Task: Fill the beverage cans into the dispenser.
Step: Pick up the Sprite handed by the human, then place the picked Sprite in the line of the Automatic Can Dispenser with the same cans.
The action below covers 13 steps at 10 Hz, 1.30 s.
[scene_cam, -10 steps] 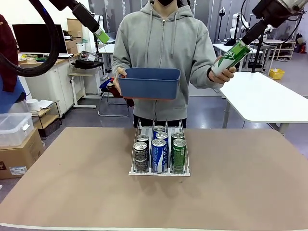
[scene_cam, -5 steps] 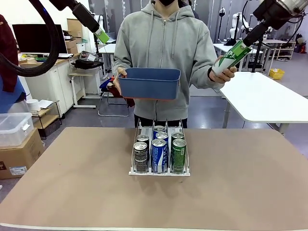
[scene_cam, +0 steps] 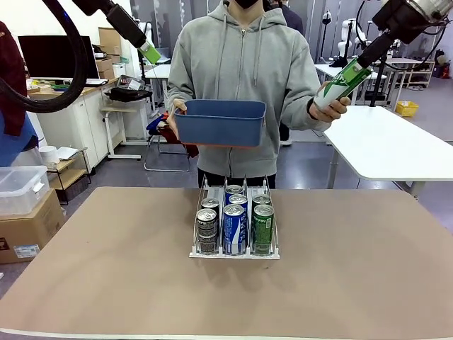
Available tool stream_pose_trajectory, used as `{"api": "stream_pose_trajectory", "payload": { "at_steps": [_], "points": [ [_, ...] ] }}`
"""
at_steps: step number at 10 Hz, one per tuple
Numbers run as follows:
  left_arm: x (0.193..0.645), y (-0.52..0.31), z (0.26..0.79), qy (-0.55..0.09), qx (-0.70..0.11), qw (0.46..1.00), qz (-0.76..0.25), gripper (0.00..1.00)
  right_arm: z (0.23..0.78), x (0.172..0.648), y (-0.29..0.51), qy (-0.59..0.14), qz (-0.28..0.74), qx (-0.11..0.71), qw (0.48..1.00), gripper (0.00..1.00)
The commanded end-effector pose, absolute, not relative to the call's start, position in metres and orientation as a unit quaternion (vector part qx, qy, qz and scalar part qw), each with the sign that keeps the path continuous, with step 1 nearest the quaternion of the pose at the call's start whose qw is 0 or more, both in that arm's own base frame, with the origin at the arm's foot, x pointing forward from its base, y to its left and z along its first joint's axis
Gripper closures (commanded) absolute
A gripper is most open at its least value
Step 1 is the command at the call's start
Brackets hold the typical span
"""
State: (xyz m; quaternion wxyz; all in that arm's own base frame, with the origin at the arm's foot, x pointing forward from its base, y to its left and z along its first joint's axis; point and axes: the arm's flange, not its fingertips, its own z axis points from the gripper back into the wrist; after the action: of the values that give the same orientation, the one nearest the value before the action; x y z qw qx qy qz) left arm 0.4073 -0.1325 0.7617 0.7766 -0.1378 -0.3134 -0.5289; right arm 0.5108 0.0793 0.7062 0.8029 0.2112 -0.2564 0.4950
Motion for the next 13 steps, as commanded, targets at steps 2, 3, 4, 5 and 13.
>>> {"api": "stream_pose_trajectory", "payload": {
  "at_steps": [2,3,4,5,13],
  "points": [
    [0.4043,-0.1304,0.7611,-0.31,-0.147,0.78,-0.523,0.0,0.7062,0.5128,0.0785,-0.262,0.484,0.215,0.806,1.0],
    [0.4043,-0.1304,0.7611,-0.31,-0.147,0.78,-0.523,0.0,0.707,0.5113,0.0779,-0.26,0.485,0.214,0.807,0.65],
    [0.4043,-0.1304,0.7611,-0.31,-0.147,0.78,-0.523,0.0,0.7075,0.5114,0.0774,-0.257,0.484,0.214,0.808,1.0],
    [0.4043,-0.1304,0.7611,-0.31,-0.147,0.78,-0.523,0.0,0.7079,0.5121,0.0778,-0.257,0.484,0.216,0.808,1.0],
    [0.4043,-0.1304,0.7611,-0.31,-0.147,0.78,-0.523,0.0,0.7071,0.511,0.0764,-0.258,0.491,0.217,0.803,0.67]
  ]
}}
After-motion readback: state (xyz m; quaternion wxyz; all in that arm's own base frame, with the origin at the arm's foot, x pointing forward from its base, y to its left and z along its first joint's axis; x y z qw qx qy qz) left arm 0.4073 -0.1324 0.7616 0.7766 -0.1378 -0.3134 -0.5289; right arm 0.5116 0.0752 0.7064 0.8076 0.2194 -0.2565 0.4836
